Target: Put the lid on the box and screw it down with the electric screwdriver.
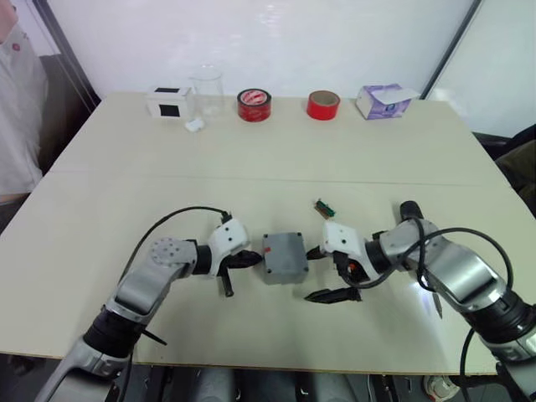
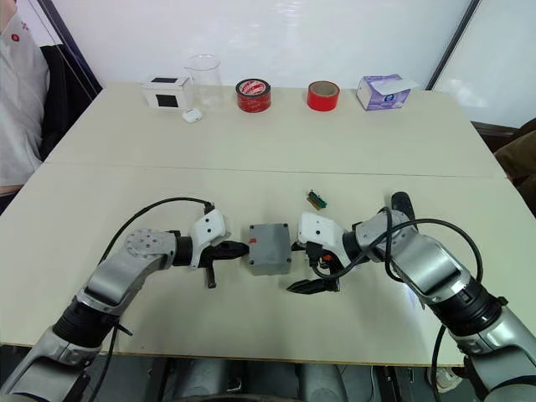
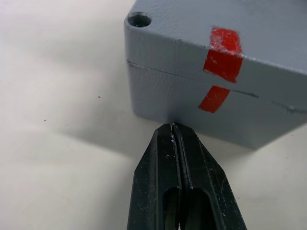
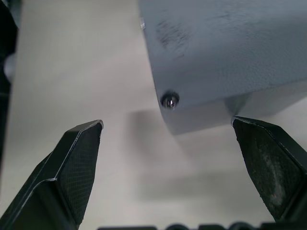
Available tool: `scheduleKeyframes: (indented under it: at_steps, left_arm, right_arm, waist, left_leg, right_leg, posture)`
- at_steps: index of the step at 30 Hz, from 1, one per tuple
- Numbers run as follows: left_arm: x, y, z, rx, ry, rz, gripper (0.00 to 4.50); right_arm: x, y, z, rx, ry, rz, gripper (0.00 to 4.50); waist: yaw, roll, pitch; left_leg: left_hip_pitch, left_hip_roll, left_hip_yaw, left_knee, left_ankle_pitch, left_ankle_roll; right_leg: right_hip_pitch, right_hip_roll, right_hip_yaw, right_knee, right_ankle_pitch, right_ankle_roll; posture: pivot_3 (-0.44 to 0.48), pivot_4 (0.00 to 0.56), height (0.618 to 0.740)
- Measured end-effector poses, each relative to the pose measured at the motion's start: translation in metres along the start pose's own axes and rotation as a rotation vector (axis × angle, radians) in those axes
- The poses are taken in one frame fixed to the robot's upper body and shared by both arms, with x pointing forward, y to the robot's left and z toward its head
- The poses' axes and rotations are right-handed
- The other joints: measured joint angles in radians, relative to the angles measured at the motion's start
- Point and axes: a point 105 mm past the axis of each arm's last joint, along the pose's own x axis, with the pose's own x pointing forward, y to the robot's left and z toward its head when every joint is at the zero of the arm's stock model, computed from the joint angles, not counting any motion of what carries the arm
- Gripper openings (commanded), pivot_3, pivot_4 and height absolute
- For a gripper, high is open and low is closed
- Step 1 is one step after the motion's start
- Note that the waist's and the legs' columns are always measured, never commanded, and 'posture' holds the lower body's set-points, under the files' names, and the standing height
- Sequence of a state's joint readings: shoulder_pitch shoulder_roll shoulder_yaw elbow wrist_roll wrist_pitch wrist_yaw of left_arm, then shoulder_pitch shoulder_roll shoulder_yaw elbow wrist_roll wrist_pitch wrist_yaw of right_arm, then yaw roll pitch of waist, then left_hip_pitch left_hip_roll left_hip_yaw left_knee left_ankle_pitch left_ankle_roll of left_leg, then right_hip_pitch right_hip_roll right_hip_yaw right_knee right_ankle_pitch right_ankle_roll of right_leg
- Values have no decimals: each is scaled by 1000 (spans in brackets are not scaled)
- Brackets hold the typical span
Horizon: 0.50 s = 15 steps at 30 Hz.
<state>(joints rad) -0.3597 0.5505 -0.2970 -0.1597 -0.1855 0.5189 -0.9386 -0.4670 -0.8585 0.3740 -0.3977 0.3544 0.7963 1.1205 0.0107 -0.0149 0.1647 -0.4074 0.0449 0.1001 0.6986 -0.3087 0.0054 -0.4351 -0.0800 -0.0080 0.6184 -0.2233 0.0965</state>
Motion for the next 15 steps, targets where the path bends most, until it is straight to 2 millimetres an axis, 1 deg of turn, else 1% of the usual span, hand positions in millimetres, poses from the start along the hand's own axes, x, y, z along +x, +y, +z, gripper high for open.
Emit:
scheduleKeyframes:
  at_steps: [4,12,13,15]
  left_arm:
    - [-1,1,1,6,1,-17,0]
    - [-1,2,6,20,-3,-43,0]
    - [-1,3,6,22,-3,-45,0]
    - [-5,4,6,15,-5,-51,0]
  right_arm:
    - [1,2,0,20,-9,-10,4435]
    - [-4,-4,1,34,-24,-74,4435]
    - [-6,-4,1,41,-31,-85,4435]
    - [-18,-5,1,56,-32,-129,4435]
  waist:
    - [0,0,0]
    - [2,0,0]
    - [1,0,0]
    - [2,0,0]
  left_leg:
    - [0,0,0,0,0,0]
    - [0,0,0,0,0,0]
    - [0,0,0,0,0,0]
    - [0,0,0,0,0,0]
  right_leg:
    - [0,0,0,0,0,0]
    - [0,0,0,0,0,0]
    - [0,0,0,0,0,0]
    - [0,0,0,0,0,0]
  posture:
    - [0,150,740]
    - [0,150,740]
    - [0,150,740]
    - [0,150,740]
